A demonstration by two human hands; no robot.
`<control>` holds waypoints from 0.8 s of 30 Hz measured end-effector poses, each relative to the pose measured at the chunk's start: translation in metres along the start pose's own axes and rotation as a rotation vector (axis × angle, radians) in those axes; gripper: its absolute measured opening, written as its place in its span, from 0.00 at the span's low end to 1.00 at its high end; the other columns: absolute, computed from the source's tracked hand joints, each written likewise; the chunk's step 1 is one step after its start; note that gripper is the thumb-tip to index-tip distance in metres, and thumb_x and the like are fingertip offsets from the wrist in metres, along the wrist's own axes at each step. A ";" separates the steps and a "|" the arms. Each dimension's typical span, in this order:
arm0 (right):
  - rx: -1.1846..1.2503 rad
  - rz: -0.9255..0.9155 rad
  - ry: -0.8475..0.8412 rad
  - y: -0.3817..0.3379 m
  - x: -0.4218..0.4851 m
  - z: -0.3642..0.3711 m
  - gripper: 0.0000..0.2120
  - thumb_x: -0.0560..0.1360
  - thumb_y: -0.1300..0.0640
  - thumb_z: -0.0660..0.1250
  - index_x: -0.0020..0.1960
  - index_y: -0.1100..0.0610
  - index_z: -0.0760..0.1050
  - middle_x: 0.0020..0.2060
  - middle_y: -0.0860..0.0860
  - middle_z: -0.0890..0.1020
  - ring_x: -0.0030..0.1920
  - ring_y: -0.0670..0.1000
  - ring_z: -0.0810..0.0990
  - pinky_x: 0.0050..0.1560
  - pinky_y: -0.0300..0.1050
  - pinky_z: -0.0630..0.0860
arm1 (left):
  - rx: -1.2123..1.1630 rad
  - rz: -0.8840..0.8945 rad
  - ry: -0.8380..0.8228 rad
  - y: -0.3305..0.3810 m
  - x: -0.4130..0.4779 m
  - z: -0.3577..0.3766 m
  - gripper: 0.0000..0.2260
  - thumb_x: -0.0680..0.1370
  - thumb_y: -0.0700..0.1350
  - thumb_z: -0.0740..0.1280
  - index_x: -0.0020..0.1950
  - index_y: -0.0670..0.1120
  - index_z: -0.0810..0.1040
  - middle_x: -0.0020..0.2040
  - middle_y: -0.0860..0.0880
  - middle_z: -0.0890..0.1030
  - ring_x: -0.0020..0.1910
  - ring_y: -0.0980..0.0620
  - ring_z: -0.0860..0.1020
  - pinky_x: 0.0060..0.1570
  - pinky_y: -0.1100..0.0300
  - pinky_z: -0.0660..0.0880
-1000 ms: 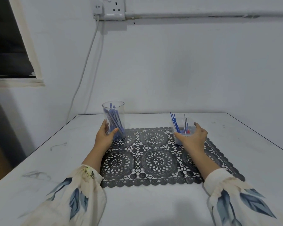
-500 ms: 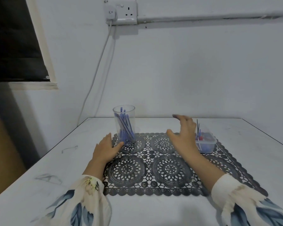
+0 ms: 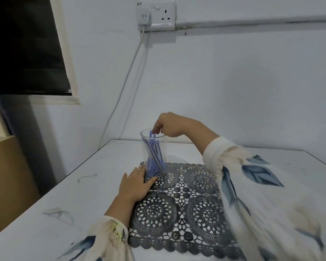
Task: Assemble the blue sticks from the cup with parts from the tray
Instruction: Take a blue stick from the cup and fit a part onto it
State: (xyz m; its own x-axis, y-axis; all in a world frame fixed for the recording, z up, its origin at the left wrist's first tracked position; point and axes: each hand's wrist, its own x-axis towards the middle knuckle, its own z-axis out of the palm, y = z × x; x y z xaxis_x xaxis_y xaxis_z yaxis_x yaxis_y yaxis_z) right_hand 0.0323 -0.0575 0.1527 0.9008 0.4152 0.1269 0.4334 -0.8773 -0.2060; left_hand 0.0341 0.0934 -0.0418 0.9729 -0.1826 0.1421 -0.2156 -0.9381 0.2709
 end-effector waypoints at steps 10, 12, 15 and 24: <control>-0.045 -0.106 -0.250 -0.005 0.039 -0.005 0.21 0.70 0.72 0.62 0.59 0.59 0.78 0.49 0.50 0.81 0.47 0.46 0.77 0.52 0.40 0.75 | -0.007 -0.010 0.018 0.003 -0.001 -0.002 0.31 0.78 0.63 0.51 0.76 0.50 0.53 0.76 0.52 0.54 0.75 0.53 0.51 0.73 0.49 0.46; -0.011 -0.095 -0.241 -0.004 0.042 -0.002 0.17 0.70 0.71 0.64 0.57 0.61 0.79 0.49 0.52 0.82 0.47 0.49 0.79 0.50 0.42 0.76 | -0.006 -0.010 0.020 0.003 -0.001 -0.002 0.31 0.78 0.63 0.51 0.76 0.50 0.53 0.76 0.52 0.54 0.75 0.53 0.51 0.73 0.49 0.46; 0.063 -0.066 -0.204 -0.005 0.043 0.004 0.12 0.70 0.70 0.65 0.52 0.62 0.80 0.45 0.54 0.82 0.44 0.53 0.80 0.49 0.45 0.77 | -0.009 -0.011 0.018 0.003 0.000 -0.002 0.31 0.78 0.63 0.52 0.76 0.49 0.53 0.76 0.52 0.54 0.75 0.53 0.51 0.73 0.49 0.47; 0.034 0.022 -0.029 -0.005 0.044 0.014 0.14 0.68 0.69 0.63 0.42 0.53 0.81 0.42 0.53 0.83 0.32 0.46 0.80 0.38 0.39 0.78 | -0.012 -0.011 0.015 0.003 -0.001 -0.002 0.31 0.78 0.63 0.51 0.76 0.49 0.53 0.76 0.51 0.54 0.75 0.53 0.51 0.73 0.49 0.46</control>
State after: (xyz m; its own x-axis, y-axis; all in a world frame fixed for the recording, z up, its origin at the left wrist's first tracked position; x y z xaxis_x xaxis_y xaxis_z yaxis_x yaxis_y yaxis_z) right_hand 0.0703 -0.0311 0.1459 0.9104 0.4029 0.0941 0.4135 -0.8780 -0.2410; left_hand 0.0326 0.0912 -0.0387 0.9738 -0.1682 0.1534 -0.2065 -0.9363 0.2840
